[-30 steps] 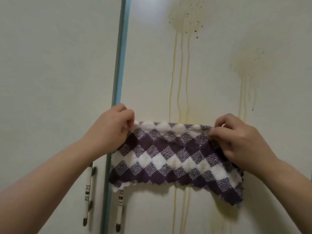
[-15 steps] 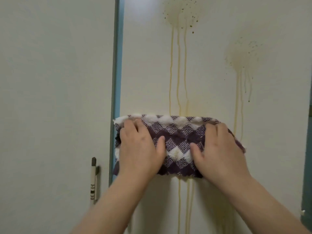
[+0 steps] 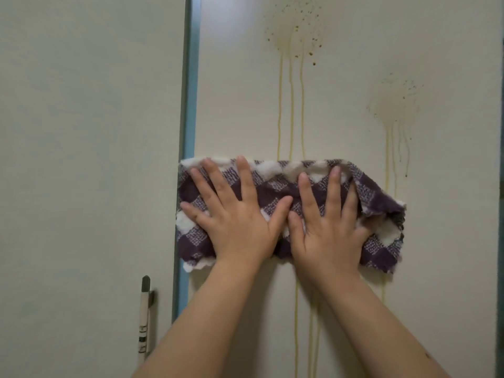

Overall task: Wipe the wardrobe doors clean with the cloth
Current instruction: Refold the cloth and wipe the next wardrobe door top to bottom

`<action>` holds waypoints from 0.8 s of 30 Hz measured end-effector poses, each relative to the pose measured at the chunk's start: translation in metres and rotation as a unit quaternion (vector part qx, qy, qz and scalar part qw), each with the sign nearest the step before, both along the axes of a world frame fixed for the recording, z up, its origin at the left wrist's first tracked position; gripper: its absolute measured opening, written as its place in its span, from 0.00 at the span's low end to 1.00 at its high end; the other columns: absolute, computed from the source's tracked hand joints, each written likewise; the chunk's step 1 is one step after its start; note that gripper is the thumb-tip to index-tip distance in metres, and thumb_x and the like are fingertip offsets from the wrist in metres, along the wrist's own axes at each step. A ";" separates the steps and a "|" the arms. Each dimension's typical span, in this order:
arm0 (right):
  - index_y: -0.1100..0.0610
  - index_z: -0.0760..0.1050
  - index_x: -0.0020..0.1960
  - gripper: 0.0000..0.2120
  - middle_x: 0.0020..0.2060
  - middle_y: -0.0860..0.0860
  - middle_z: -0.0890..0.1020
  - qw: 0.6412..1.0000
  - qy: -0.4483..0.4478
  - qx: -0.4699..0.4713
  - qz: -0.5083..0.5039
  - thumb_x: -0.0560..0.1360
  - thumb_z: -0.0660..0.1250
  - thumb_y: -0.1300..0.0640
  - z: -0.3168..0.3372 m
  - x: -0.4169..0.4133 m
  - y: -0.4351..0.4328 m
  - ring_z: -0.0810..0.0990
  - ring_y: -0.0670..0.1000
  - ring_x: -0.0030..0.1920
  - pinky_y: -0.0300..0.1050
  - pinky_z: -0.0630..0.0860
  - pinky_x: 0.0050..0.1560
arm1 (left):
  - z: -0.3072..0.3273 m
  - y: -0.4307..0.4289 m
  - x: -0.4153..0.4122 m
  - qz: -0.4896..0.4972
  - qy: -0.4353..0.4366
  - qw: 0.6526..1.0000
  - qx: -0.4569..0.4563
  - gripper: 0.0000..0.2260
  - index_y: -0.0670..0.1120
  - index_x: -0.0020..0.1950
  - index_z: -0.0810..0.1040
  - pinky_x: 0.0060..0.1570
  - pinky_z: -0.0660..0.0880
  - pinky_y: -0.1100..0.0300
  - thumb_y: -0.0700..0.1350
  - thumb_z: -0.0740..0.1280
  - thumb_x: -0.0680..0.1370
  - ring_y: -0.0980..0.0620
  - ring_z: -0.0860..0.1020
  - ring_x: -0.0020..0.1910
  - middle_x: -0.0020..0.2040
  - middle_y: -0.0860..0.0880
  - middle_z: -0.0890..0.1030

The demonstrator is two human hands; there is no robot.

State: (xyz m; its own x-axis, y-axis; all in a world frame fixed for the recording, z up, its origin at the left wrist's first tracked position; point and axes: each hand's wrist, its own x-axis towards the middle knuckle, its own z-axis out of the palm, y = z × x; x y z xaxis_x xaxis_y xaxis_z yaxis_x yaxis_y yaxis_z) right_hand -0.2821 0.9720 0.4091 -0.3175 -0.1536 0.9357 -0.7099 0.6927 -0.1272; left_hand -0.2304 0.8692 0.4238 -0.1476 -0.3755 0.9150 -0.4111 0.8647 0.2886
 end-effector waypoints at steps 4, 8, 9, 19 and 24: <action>0.42 0.45 0.73 0.27 0.76 0.54 0.49 0.999 0.022 -0.016 -0.033 0.74 0.42 0.40 0.044 -0.003 -0.006 0.54 0.60 0.73 0.76 0.46 0.62 | 0.048 -0.008 -0.003 0.006 0.027 0.999 -0.019 0.42 0.49 0.75 0.40 0.62 0.42 0.28 0.72 0.42 0.68 0.35 0.38 0.72 0.75 0.36 0.40; 0.40 0.39 0.73 0.27 0.76 0.52 0.42 0.998 0.044 -0.020 -0.046 0.77 0.43 0.40 0.094 -0.010 -0.016 0.45 0.55 0.74 0.76 0.49 0.64 | 0.101 -0.020 -0.005 0.016 0.053 0.997 -0.045 0.42 0.51 0.74 0.39 0.64 0.40 0.31 0.73 0.41 0.67 0.39 0.36 0.73 0.75 0.39 0.39; 0.40 0.38 0.74 0.27 0.76 0.51 0.41 0.997 0.052 -0.026 -0.048 0.76 0.41 0.39 0.110 -0.013 -0.019 0.44 0.54 0.74 0.75 0.51 0.64 | 0.118 -0.024 -0.006 0.017 0.063 0.997 -0.052 0.42 0.51 0.74 0.39 0.64 0.40 0.31 0.73 0.40 0.66 0.40 0.36 0.73 0.75 0.39 0.39; 0.39 0.39 0.74 0.27 0.75 0.46 0.39 0.994 0.095 -0.028 -0.033 0.77 0.42 0.38 0.281 -0.024 -0.024 0.40 0.53 0.75 0.76 0.39 0.63 | 0.283 -0.035 -0.007 0.057 0.097 0.990 -0.088 0.43 0.50 0.75 0.42 0.67 0.42 0.35 0.74 0.43 0.68 0.42 0.40 0.74 0.76 0.42 0.43; 0.39 0.38 0.74 0.27 0.75 0.46 0.38 0.994 0.095 -0.004 -0.045 0.77 0.40 0.38 0.380 -0.024 -0.022 0.38 0.55 0.74 0.78 0.37 0.60 | 0.371 -0.032 -0.006 0.064 0.110 0.989 -0.074 0.42 0.51 0.75 0.44 0.67 0.42 0.36 0.74 0.44 0.68 0.42 0.42 0.74 0.76 0.43 0.45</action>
